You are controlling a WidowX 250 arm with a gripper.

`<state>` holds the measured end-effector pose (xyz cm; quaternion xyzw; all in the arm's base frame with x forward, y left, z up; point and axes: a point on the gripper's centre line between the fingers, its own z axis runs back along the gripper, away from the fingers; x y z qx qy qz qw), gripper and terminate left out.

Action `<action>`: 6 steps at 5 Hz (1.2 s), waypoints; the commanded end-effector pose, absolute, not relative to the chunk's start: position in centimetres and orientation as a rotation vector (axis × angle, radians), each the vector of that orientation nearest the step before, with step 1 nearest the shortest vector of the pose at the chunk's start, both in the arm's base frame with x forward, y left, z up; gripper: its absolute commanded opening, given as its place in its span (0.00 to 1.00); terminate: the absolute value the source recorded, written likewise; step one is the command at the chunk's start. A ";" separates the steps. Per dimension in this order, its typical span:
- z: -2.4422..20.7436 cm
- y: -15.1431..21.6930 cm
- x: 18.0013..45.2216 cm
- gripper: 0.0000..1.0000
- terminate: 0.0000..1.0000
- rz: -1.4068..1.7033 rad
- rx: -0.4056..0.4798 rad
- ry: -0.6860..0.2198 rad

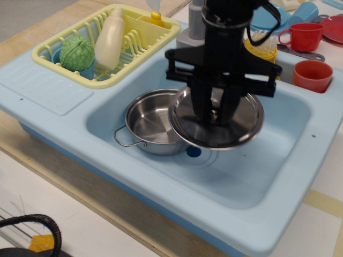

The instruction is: Take lid off pot or pan

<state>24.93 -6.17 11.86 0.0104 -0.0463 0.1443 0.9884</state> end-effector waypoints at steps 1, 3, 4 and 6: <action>11.1 -7.6 24.1 0.00 0.00 0.318 -0.009 -0.072; 9.7 -9.0 22.6 0.00 0.00 0.357 -0.047 -0.017; 9.3 -9.4 22.4 1.00 0.00 0.338 -0.078 -0.008; 9.3 -9.4 22.4 1.00 1.00 0.338 -0.078 -0.008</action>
